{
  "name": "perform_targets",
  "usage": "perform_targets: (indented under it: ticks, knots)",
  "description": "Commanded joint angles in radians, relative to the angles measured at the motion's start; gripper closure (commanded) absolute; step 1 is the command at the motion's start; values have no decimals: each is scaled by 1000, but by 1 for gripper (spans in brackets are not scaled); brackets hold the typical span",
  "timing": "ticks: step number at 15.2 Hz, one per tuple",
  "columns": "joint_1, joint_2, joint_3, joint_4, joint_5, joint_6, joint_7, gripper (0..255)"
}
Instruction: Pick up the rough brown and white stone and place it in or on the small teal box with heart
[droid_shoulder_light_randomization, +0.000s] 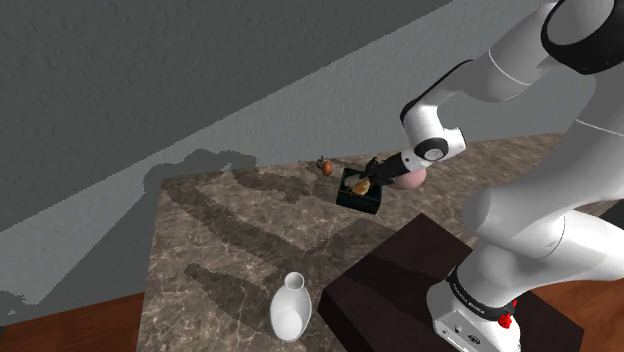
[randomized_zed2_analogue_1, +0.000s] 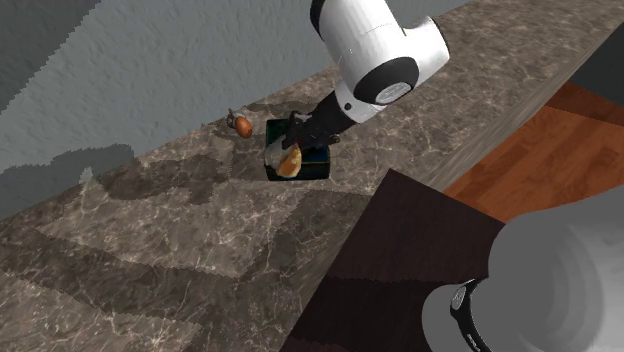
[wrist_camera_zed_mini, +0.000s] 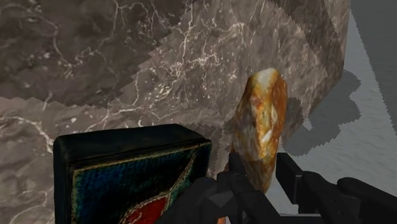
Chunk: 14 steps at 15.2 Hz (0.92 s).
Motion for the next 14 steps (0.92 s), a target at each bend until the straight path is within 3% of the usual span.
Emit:
perform_targets:
  ticks: [1,9,14]
  knots:
    - [-22,30,-32,52,-109,-12,59,255]
    - [-40,189,-145,307,-432,-66,259,255]
    - [-35,260,-147,326,-405,-27,201,255]
